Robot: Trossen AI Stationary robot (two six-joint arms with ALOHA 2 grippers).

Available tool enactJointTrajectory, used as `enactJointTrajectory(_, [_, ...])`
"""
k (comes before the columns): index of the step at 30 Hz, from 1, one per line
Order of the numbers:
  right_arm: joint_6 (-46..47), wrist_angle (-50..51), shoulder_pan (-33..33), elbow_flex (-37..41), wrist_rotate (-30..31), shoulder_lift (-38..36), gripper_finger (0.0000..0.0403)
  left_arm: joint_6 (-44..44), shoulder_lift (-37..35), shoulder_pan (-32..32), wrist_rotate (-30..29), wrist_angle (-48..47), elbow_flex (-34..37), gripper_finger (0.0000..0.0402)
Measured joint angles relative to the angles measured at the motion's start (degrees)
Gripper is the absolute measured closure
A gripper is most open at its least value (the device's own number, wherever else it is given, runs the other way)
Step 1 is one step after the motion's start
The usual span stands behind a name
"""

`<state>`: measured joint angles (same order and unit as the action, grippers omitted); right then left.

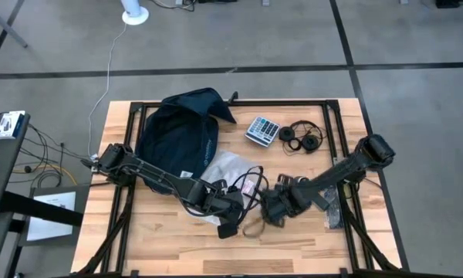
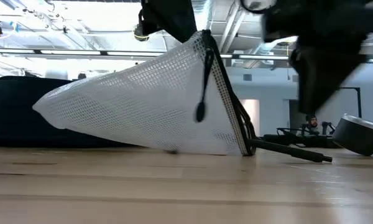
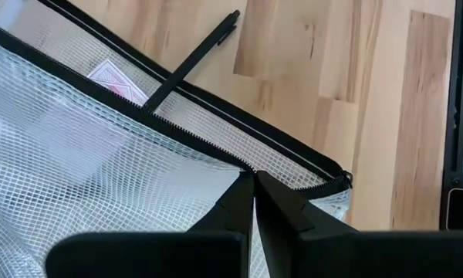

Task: Unpack backpack
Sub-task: Put the black pen into the white zip bag

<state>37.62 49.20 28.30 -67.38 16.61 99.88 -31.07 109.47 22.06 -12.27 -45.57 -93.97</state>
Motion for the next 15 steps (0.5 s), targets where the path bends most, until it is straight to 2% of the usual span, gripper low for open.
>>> enactJointTrajectory(2, [-1.78,-6.92,1.22,3.14,-0.47,0.05,0.0217,0.0,0.0,0.0,0.0,0.0,0.0,0.0402])
enactJointTrajectory(7, [2.07,-21.22,-0.01,10.26,-0.14,0.06,0.0193,-0.07,0.0,0.0,0.01,0.0,0.0,0.0402])
enactJointTrajectory(15, [3.71,-25.31,-1.09,14.99,0.38,0.61,0.0174,-0.22,0.0,0.02,0.74,-0.01,0.0,0.0402])
